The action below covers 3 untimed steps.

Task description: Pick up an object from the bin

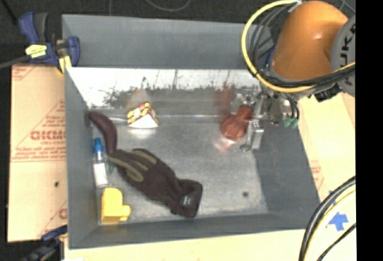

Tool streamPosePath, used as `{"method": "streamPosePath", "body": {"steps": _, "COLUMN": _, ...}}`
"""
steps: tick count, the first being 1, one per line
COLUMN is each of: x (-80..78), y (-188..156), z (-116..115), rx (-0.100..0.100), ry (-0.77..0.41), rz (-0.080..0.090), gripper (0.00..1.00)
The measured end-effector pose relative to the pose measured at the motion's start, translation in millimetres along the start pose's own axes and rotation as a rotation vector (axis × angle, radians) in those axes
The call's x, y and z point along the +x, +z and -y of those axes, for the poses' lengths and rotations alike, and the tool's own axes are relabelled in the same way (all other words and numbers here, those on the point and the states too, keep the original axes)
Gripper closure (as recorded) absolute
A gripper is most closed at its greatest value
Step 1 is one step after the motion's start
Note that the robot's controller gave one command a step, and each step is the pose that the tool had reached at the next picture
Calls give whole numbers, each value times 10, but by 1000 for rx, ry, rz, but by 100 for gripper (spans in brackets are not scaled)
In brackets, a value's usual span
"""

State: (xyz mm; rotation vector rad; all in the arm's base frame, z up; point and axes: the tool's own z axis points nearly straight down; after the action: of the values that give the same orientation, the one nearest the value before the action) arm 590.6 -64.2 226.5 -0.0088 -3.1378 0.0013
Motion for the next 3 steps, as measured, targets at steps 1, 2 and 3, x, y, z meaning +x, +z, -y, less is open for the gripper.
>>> {"method": "streamPosePath", "body": {"steps": 1, "x": -12, "y": -50, "z": -1, "rx": 1, "ry": -1, "rz": 8, "gripper": 0}}
{"method": "streamPosePath", "body": {"steps": 2, "x": 289, "y": 391, "z": -55, "rx": 0, "ry": 21, "rz": 12, "gripper": 0}}
{"method": "streamPosePath", "body": {"steps": 3, "x": 326, "y": 330, "z": -133, "rx": -2, "ry": 48, "rz": -11, "gripper": 0}}
